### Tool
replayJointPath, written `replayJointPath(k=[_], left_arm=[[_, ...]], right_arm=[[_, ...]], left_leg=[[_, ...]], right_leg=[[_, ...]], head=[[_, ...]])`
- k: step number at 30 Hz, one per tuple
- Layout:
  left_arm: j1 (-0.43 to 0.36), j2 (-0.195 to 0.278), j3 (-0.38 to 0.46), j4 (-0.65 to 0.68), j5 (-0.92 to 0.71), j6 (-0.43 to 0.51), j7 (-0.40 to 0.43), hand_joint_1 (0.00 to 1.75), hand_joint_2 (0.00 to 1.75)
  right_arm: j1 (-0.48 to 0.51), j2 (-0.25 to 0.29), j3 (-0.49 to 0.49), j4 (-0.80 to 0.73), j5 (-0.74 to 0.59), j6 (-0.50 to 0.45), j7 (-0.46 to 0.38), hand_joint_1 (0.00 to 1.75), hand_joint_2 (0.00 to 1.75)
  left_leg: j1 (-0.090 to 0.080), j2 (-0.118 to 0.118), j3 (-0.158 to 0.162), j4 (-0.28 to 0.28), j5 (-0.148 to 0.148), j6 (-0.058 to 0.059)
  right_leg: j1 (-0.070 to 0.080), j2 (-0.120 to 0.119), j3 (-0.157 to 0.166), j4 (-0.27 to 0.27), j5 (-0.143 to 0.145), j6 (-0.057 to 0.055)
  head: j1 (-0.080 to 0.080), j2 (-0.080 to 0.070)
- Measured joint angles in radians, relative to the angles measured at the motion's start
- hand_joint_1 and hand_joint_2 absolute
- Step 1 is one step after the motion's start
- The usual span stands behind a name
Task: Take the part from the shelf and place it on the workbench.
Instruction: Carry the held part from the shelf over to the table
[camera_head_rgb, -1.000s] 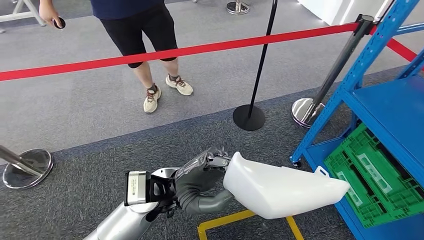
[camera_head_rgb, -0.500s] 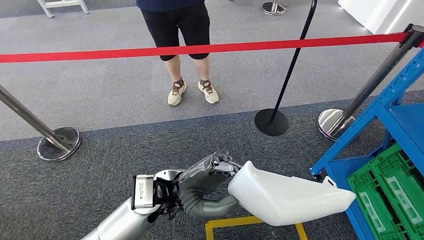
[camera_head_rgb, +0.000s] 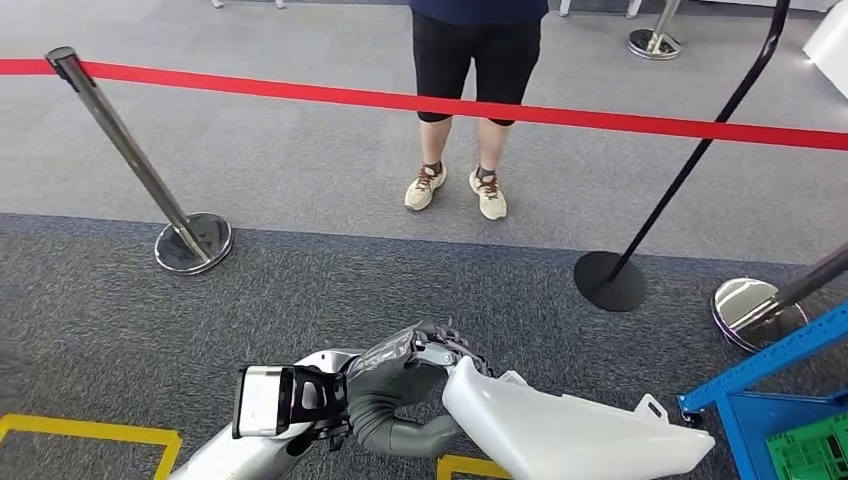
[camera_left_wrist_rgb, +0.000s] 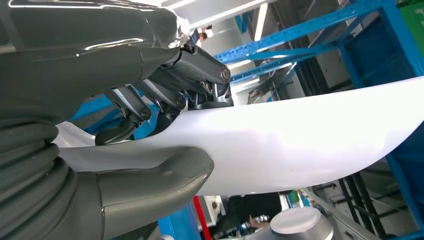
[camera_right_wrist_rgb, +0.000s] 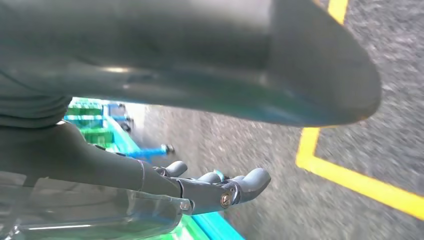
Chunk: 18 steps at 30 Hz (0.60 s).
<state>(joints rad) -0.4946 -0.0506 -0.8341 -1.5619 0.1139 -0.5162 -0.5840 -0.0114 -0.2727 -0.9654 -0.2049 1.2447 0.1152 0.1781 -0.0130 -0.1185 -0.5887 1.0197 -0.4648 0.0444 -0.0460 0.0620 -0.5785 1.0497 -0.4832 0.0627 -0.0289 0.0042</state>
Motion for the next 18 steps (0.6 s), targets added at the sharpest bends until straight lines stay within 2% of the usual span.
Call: replayJointPath(k=[1,3,4,5,6,7,8,9,10,11,12,13,14,15,16,17,18], left_arm=[[0.002,0.001,0.001,-0.003,0.001,-0.004,-0.001,1.75,1.75],[0.009,0.007,0.006,-0.01,0.003,-0.01,-0.004,1.75,1.75],[0.014,0.011,0.011,-0.015,0.003,-0.014,-0.006,1.75,1.75],[0.018,0.014,0.017,-0.021,0.002,-0.018,-0.008,1.75,1.75],[0.021,0.017,0.022,-0.027,0.001,-0.024,-0.009,1.75,1.75],[0.025,0.019,0.029,-0.032,0.0,-0.03,-0.01,1.75,1.75],[0.03,0.021,0.035,-0.037,0.0,-0.035,-0.01,1.75,1.75],[0.037,0.022,0.042,-0.041,0.0,-0.038,-0.01,1.75,1.75],[0.044,0.024,0.05,-0.044,0.0,-0.04,-0.008,1.75,1.75],[0.051,0.026,0.057,-0.046,0.0,-0.041,-0.007,1.75,1.75],[0.056,0.027,0.064,-0.049,0.0,-0.043,-0.006,1.75,1.75],[0.058,0.028,0.071,-0.051,0.0,-0.046,-0.005,1.75,1.75],[0.059,0.027,0.077,-0.054,0.0,-0.049,-0.005,1.75,1.75],[0.059,0.027,0.083,-0.056,0.0,-0.053,-0.004,1.75,1.75],[0.059,0.025,0.088,-0.057,0.0,-0.055,-0.004,1.75,1.75],[0.059,0.025,0.092,-0.058,0.0,-0.057,-0.003,1.75,1.75],[0.06,0.024,0.095,-0.058,0.0,-0.058,-0.002,1.75,1.75]], right_arm=[[-0.001,-0.002,-0.002,0.0,0.001,-0.001,0.0,0.0,0.0],[-0.004,-0.007,-0.005,0.0,0.006,-0.004,-0.001,0.0,0.0],[-0.007,-0.011,-0.005,0.0,0.009,-0.003,-0.003,0.0,0.0],[-0.009,-0.015,-0.005,-0.001,0.013,-0.002,-0.006,0.0,0.0],[-0.01,-0.018,-0.005,-0.001,0.019,0.0,-0.009,0.0,0.0],[-0.01,-0.021,-0.005,-0.001,0.026,0.003,-0.011,0.0,0.0],[-0.008,-0.023,-0.005,-0.002,0.034,0.006,-0.012,0.0,0.0],[-0.008,-0.024,-0.004,-0.002,0.042,0.007,-0.014,0.0,0.0],[-0.008,-0.025,-0.003,-0.002,0.049,0.009,-0.016,0.0,0.0],[-0.009,-0.026,-0.002,-0.002,0.055,0.01,-0.019,0.0,0.0],[-0.012,-0.026,-0.001,-0.002,0.059,0.01,-0.023,0.0,0.0],[-0.015,-0.027,0.0,-0.002,0.063,0.011,-0.025,0.0,0.0],[-0.018,-0.026,0.001,-0.002,0.066,0.011,-0.028,0.0,0.0],[-0.02,-0.026,0.003,-0.002,0.07,0.011,-0.029,0.0,0.0],[-0.021,-0.025,0.004,-0.002,0.073,0.011,-0.032,0.0,0.0],[-0.023,-0.024,0.005,-0.002,0.076,0.011,-0.035,0.0,0.0],[-0.027,-0.022,0.006,-0.002,0.079,0.011,-0.04,0.0,0.0]], left_leg=[[0.0,-0.012,-0.004,0.002,-0.001,-0.006],[0.004,-0.033,-0.01,0.0,0.002,-0.017],[0.005,-0.024,-0.013,0.003,0.0,-0.021],[0.004,0.001,-0.021,0.018,-0.011,-0.025],[0.003,0.036,-0.04,0.055,-0.033,-0.028],[0.003,0.075,-0.07,0.113,-0.063,-0.031],[0.004,0.098,-0.107,0.183,-0.094,-0.033],[0.006,0.108,-0.141,0.249,-0.117,-0.034],[0.006,0.111,-0.162,0.287,-0.124,-0.034],[0.006,0.113,-0.163,0.286,-0.112,-0.032],[0.006,0.118,-0.143,0.246,-0.086,-0.03],[0.003,0.134,-0.106,0.177,-0.053,-0.025],[-0.003,0.16,-0.066,0.103,-0.03,-0.021],[-0.008,0.181,-0.035,0.047,-0.015,-0.015],[-0.013,0.195,-0.017,0.013,-0.01,-0.011],[-0.018,0.193,-0.013,0.004,-0.014,-0.007],[-0.018,0.178,-0.012,0.002,-0.011,-0.002]], right_leg=[[0.0,0.011,0.01,-0.02,0.0,-0.002],[0.005,-0.007,0.015,-0.022,-0.002,-0.014],[0.006,-0.018,0.018,-0.023,-0.001,-0.021],[0.007,-0.03,0.02,-0.025,0.0,-0.028],[0.008,-0.043,0.021,-0.026,0.001,-0.034],[0.011,-0.057,0.021,-0.026,0.0,-0.039],[0.014,-0.071,0.02,-0.026,-0.001,-0.042],[0.017,-0.087,0.02,-0.026,-0.002,-0.044],[0.019,-0.102,0.02,-0.026,-0.003,-0.045],[0.02,-0.116,0.021,-0.026,-0.005,-0.046],[0.021,-0.129,0.023,-0.026,-0.006,-0.046],[0.021,-0.142,0.026,-0.026,-0.008,-0.044],[0.023,-0.154,0.03,-0.025,-0.011,-0.042],[0.024,-0.165,0.033,-0.025,-0.014,-0.037],[0.025,-0.176,0.036,-0.025,-0.018,-0.033],[0.026,-0.188,0.039,-0.027,-0.02,-0.028],[0.025,-0.2,0.044,-0.029,-0.021,-0.023]], head=[[0.0,0.0],[0.0,0.0],[0.0,0.0],[-0.003,0.0],[-0.006,0.0],[-0.008,0.0],[-0.01,0.0],[-0.01,0.0],[-0.01,0.0],[-0.011,0.0],[-0.01,0.0],[-0.011,0.0],[-0.01,0.0],[-0.01,0.0],[-0.01,0.0],[-0.009,0.0],[-0.01,0.0]])
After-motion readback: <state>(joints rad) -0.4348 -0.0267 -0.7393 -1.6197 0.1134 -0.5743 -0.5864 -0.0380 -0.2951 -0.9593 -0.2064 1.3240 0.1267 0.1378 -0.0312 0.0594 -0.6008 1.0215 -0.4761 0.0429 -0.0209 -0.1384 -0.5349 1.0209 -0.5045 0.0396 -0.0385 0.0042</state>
